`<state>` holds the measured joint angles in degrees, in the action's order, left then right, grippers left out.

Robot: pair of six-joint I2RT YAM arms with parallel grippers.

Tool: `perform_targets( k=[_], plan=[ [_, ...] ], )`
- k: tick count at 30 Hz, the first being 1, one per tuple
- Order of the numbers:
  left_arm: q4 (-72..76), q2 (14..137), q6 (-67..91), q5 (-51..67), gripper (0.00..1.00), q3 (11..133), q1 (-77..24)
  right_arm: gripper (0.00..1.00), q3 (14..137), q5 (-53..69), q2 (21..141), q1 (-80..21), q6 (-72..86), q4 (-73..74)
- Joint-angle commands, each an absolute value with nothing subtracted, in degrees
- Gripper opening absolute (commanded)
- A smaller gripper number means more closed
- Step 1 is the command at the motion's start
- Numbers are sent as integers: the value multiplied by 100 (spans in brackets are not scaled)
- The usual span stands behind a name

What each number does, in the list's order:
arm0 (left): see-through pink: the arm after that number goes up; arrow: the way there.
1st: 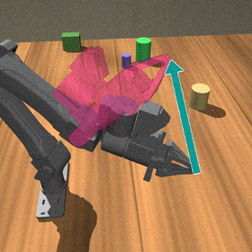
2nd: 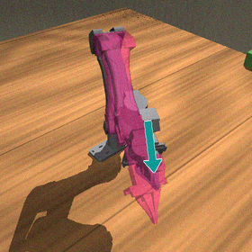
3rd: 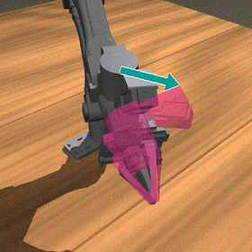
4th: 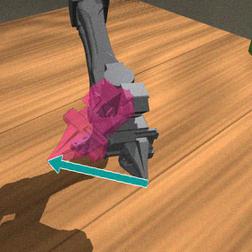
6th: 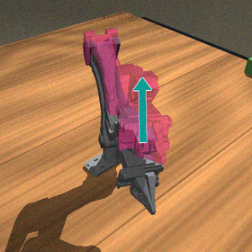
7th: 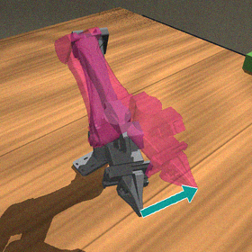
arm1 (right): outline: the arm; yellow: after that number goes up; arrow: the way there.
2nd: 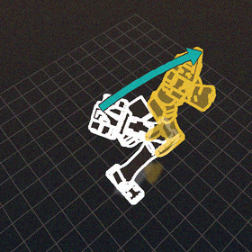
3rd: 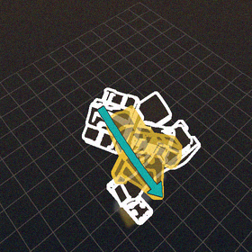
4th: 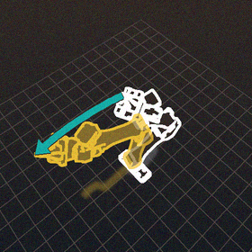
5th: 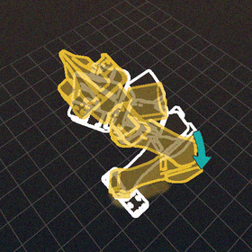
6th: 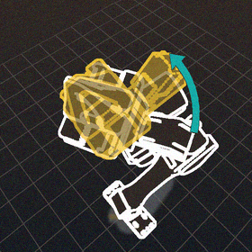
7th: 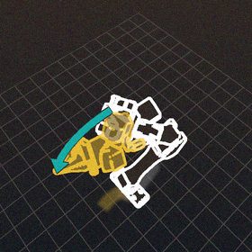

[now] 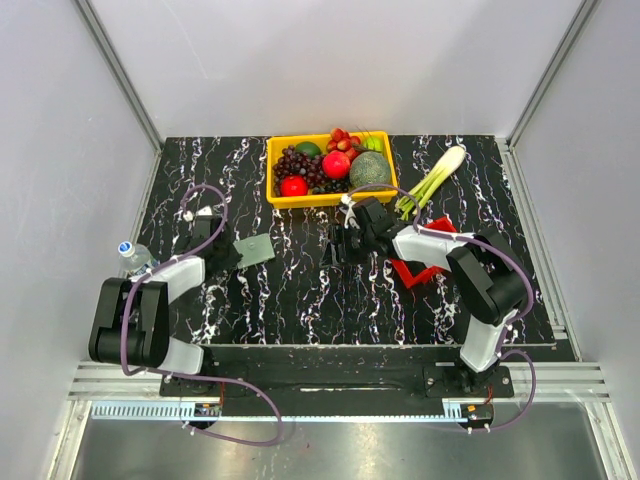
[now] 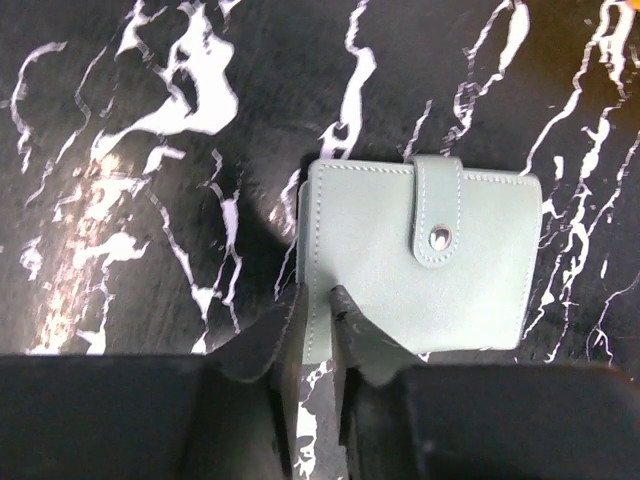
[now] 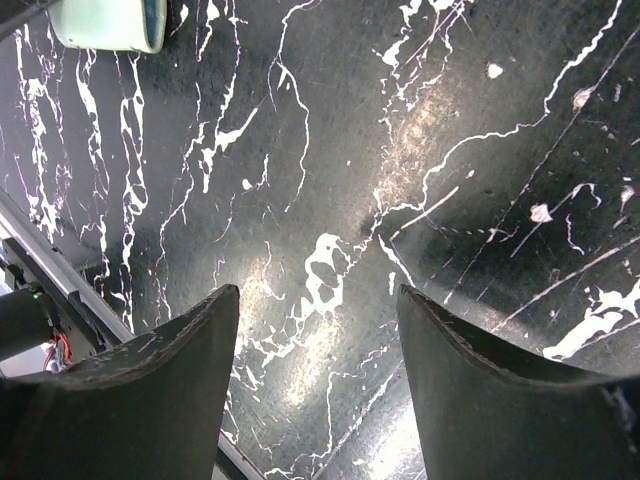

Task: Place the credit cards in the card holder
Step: Move the card holder to the center of the board.

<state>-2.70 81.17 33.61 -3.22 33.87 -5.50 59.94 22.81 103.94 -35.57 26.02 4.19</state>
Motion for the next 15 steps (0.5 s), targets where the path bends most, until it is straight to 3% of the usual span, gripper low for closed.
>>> perform_targets(
  k=[1,4,10,15],
  plan=[
    [113,8305,2980,148,12,3595,-536,70,5968,2136,10081,-3595,2531,387],
    [246,8376,2752,500,0,3603,-536,70,5941,2031,10028,-3595,2479,448],
    [352,8622,2119,1537,0,3858,-632,71,5810,1679,9730,-3595,2329,580],
    [9,8824,1267,1678,0,4340,-1457,72,5660,1319,9431,-3595,2154,721]
  ],
)
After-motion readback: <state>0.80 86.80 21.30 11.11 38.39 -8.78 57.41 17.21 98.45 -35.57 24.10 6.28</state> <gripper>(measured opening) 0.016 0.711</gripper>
